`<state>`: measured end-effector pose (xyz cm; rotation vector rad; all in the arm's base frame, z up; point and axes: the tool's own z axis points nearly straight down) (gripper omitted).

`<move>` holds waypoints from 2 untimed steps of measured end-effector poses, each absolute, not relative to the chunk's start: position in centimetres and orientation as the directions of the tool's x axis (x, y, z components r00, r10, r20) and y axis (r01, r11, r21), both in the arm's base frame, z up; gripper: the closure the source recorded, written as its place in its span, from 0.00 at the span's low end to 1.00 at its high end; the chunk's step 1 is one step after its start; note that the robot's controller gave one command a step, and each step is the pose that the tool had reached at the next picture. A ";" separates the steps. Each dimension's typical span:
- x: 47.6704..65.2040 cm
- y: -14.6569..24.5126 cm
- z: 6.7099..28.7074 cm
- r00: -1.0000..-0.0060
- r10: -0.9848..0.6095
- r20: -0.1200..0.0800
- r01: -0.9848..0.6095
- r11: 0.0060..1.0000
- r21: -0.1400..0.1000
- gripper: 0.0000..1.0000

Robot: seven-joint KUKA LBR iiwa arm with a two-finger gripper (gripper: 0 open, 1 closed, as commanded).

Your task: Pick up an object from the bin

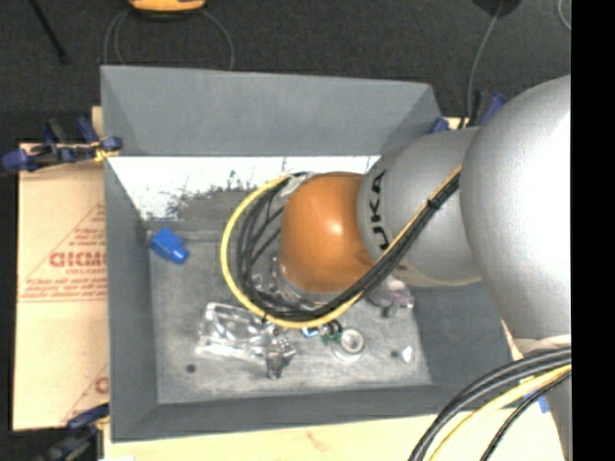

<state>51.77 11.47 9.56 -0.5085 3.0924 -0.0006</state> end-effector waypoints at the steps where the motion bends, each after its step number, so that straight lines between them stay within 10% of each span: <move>1: 51.8 11.4 9.6 -0.948 -0.318 -0.007 -0.318 0.948 -0.001 1.00; 2: 50.6 12.2 22.3 -0.931 -0.365 -0.008 -0.365 0.931 -0.002 1.00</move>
Offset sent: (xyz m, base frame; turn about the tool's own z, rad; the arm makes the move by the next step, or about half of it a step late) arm 0.0000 0.0000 0.0000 0.0000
